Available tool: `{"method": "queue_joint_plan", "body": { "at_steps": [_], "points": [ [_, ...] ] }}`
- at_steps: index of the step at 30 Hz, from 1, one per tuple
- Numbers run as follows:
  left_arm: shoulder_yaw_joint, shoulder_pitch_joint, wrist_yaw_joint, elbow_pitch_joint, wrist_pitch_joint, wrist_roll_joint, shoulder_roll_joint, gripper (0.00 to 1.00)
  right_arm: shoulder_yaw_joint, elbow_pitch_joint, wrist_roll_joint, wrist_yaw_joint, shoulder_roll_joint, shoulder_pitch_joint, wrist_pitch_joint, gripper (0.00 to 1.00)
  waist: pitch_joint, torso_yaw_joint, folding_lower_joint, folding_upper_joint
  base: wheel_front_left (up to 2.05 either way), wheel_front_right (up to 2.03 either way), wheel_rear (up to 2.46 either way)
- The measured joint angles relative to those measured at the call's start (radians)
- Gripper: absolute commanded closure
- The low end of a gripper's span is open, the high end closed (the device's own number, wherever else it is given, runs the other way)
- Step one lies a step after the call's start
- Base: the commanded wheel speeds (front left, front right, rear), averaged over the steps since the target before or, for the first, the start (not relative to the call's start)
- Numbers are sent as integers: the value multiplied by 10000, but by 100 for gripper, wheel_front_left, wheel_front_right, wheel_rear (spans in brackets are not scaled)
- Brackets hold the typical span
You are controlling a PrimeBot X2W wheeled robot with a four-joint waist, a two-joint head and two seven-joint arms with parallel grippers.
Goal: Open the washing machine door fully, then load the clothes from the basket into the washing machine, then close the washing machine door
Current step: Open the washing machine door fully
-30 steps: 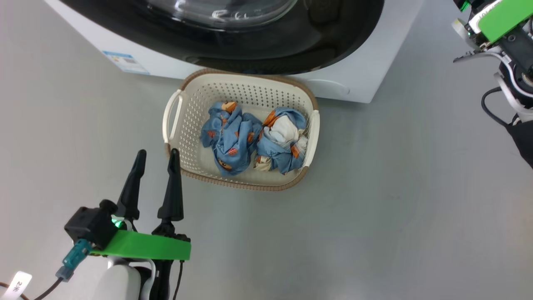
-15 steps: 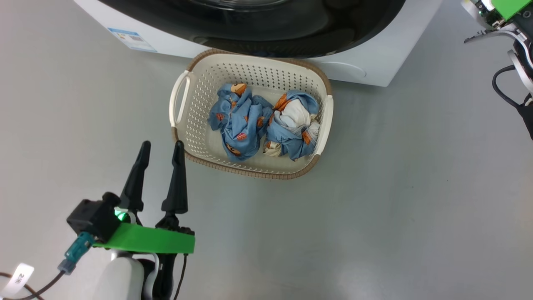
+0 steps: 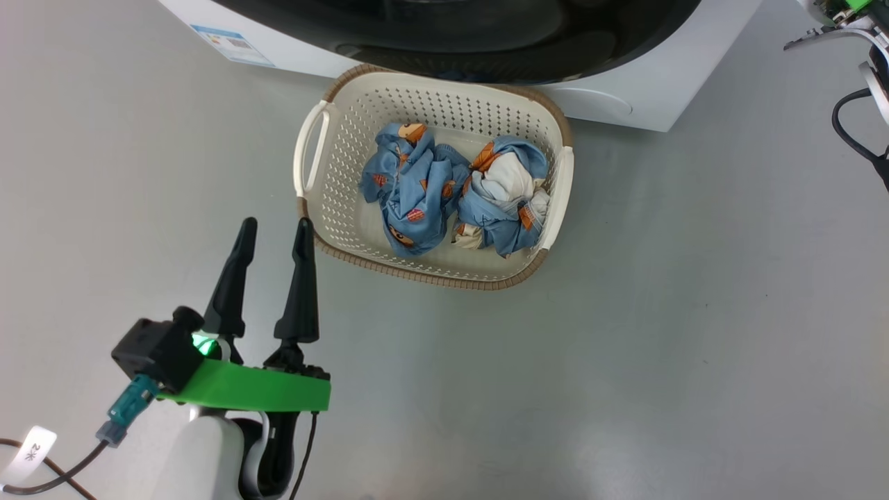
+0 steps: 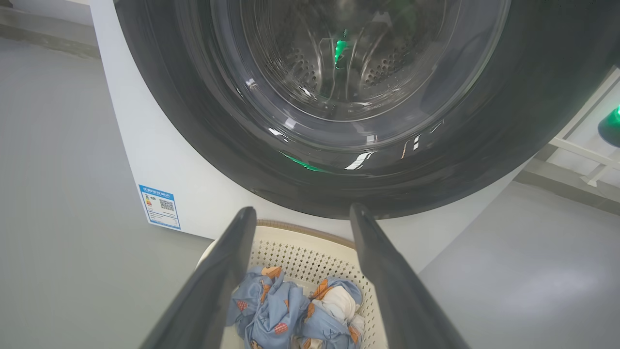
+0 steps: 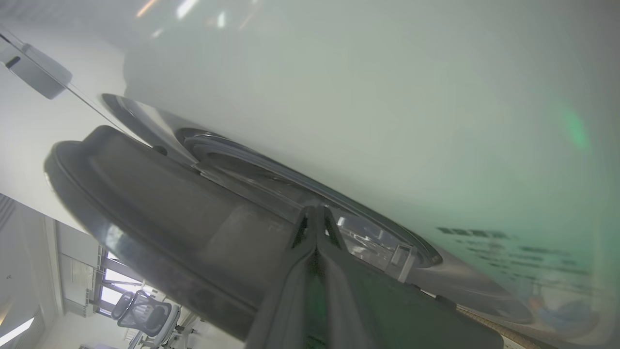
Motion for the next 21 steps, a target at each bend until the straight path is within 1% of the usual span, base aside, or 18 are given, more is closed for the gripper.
{"method": "queue_joint_plan", "body": {
  "at_steps": [11,21],
  "points": [
    [-10,1,0,-12,0,-15,-2,0,414,-54,-2,-4,-123,11,140,100,-154,49,0,0,0,0,0],
    [102,157,0,17,-2,25,-4,0,1043,-232,23,-12,-105,624,500,100,-785,-34,0,0,0,0,0]
  ]
}}
